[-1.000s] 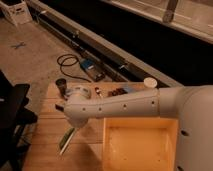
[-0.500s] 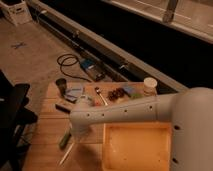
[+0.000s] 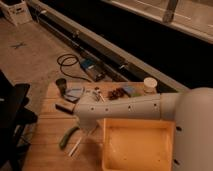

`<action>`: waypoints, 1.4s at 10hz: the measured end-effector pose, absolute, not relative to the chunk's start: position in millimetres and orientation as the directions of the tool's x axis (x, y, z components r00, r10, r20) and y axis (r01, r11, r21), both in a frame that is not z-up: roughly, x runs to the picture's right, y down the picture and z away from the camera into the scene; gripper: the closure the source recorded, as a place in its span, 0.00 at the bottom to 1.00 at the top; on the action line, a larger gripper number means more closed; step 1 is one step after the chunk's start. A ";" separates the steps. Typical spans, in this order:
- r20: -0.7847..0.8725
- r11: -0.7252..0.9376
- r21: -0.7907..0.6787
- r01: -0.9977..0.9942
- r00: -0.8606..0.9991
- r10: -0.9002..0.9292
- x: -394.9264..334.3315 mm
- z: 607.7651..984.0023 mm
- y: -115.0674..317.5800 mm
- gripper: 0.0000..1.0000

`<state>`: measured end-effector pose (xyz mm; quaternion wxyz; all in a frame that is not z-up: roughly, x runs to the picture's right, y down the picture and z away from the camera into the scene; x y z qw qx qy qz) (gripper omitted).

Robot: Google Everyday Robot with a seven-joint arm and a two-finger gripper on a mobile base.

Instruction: Wipe table surface with brush

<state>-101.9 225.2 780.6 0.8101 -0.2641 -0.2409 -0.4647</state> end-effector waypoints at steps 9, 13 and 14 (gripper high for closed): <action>0.674 0.416 -0.198 0.888 0.431 -0.599 -135.6 749.6 257.3 1.00; 0.667 0.460 -0.260 0.849 0.503 -0.551 -84.9 753.8 260.9 1.00; 0.661 0.463 -0.269 0.844 0.512 -0.549 -74.2 761.1 256.1 1.00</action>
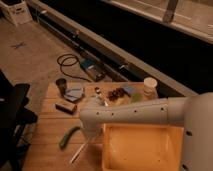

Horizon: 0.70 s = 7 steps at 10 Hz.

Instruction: Wipe table surface with brush

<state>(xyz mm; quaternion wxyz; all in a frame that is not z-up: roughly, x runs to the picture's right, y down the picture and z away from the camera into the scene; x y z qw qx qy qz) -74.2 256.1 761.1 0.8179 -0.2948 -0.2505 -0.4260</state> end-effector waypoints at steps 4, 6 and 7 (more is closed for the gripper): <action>0.654 0.454 -0.227 0.861 0.481 -0.584 -77.2 780.7 232.8 1.00; 0.666 0.438 -0.165 0.884 0.427 -0.611 -112.3 781.8 226.5 1.00; 0.677 0.426 -0.133 0.895 0.396 -0.620 -133.6 779.2 227.2 1.00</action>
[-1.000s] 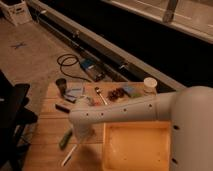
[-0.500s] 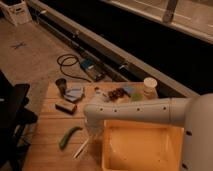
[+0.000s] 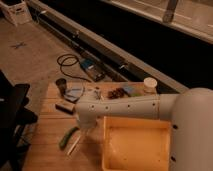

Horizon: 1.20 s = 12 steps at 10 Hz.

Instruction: Wipe table surface with brush

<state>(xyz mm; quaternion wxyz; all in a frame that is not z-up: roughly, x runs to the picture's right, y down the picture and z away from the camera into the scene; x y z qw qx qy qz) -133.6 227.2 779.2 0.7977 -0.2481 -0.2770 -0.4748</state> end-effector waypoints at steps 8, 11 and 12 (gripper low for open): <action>0.695 0.453 -0.236 0.860 0.475 -0.539 -121.4 738.3 267.6 1.00; 0.656 0.451 -0.288 0.845 0.517 -0.550 -82.5 752.7 253.4 1.00; 0.645 0.447 -0.285 0.848 0.515 -0.564 -80.7 765.9 239.9 1.00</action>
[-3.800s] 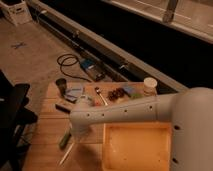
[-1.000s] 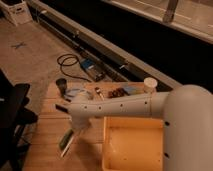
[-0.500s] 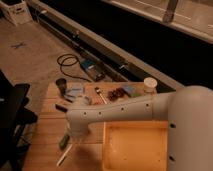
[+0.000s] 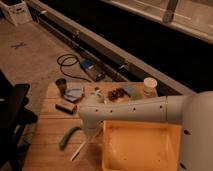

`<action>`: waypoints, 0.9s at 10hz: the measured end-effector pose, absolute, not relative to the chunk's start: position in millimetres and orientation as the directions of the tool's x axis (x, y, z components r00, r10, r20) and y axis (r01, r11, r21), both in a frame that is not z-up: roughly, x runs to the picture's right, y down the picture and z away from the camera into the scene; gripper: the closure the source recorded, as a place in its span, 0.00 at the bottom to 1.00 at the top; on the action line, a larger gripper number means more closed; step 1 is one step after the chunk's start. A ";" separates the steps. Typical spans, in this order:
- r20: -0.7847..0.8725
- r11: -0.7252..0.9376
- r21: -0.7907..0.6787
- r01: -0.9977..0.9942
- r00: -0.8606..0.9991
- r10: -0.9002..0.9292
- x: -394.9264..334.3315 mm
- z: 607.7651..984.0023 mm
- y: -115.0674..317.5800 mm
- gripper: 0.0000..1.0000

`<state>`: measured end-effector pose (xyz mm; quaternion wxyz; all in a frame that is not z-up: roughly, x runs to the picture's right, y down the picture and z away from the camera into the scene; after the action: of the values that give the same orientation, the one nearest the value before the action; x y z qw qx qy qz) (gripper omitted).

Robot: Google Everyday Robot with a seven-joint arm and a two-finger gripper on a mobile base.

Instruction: Wipe table surface with brush

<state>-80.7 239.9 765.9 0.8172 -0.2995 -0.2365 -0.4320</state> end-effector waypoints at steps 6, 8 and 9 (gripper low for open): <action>0.664 0.426 -0.206 0.881 0.446 -0.600 -123.5 777.6 227.5 1.00; 0.686 0.439 -0.210 0.874 0.452 -0.571 -132.4 755.9 253.3 1.00; 0.691 0.446 -0.223 0.867 0.463 -0.555 -132.4 747.0 264.0 1.00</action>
<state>-132.4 264.0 747.0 0.8057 -0.2873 -0.2714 -0.4412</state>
